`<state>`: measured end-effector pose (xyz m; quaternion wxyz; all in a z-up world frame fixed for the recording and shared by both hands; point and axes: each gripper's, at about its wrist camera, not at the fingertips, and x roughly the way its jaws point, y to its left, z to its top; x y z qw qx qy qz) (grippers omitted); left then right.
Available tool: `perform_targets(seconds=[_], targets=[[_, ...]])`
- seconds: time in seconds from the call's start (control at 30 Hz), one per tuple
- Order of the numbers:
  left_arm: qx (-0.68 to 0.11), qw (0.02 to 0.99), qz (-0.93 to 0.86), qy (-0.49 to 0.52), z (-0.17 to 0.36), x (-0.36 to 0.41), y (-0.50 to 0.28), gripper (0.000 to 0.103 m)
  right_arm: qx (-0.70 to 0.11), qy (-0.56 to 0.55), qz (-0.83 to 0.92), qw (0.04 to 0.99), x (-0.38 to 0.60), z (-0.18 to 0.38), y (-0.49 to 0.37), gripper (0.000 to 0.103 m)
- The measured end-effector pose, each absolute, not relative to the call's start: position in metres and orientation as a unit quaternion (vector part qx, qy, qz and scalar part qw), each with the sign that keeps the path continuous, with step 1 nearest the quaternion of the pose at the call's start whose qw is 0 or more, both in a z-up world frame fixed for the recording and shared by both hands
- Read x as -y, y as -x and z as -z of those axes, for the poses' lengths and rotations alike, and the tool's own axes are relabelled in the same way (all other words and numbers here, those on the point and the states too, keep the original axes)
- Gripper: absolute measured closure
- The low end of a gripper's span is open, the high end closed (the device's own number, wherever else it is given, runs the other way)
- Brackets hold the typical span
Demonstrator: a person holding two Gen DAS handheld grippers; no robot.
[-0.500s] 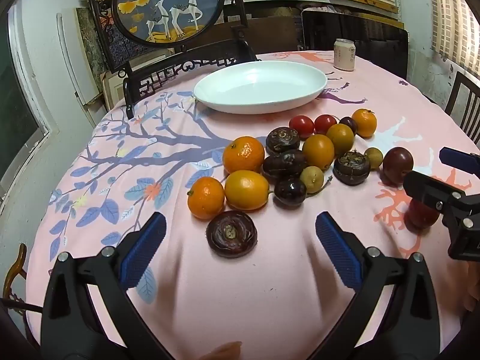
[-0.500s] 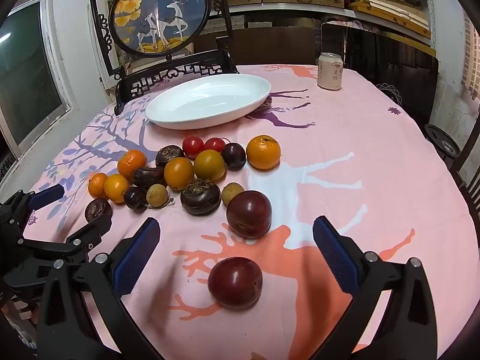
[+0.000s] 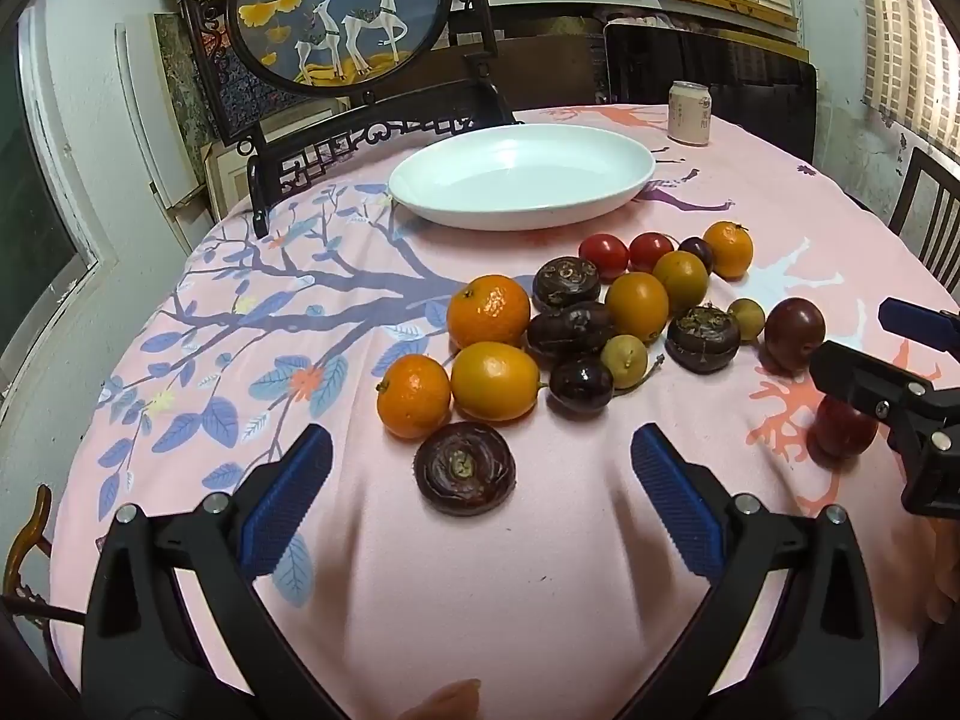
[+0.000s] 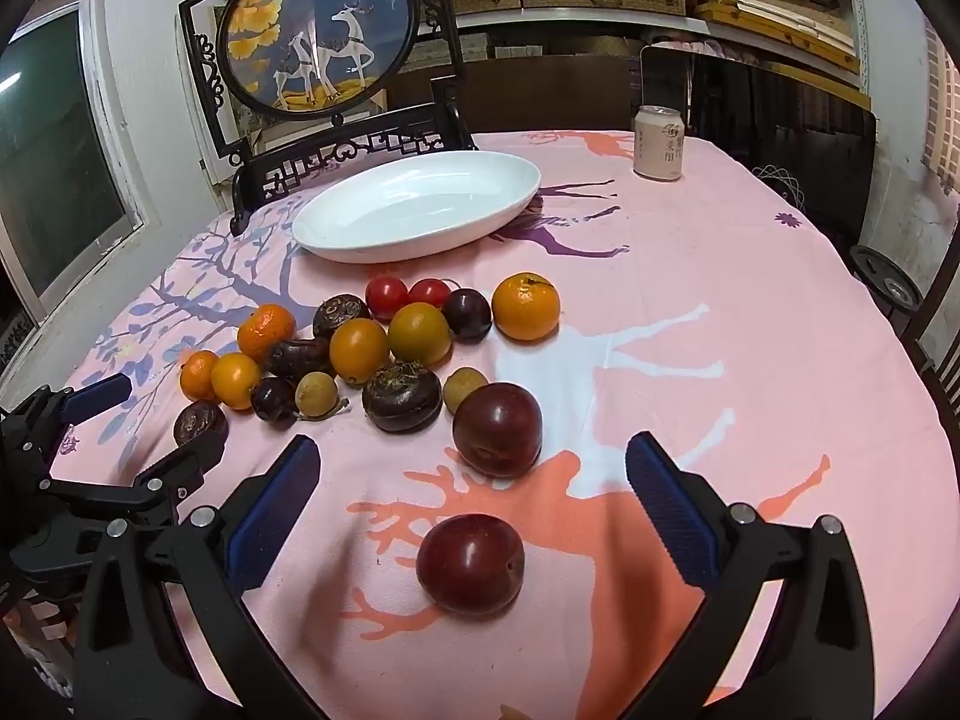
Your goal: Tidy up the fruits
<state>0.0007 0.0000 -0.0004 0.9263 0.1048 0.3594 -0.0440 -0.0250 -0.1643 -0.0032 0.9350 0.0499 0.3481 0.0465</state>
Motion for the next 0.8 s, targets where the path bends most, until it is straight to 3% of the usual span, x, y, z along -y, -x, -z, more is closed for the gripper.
perform_targets(seconds=[0.8], targets=[[-0.359,0.927,0.044,-0.098,0.0004,-0.0031,0.0004,0.002,-0.347,-0.053,-0.047,0.935,0.1646,0.0030,0.0259,0.001]])
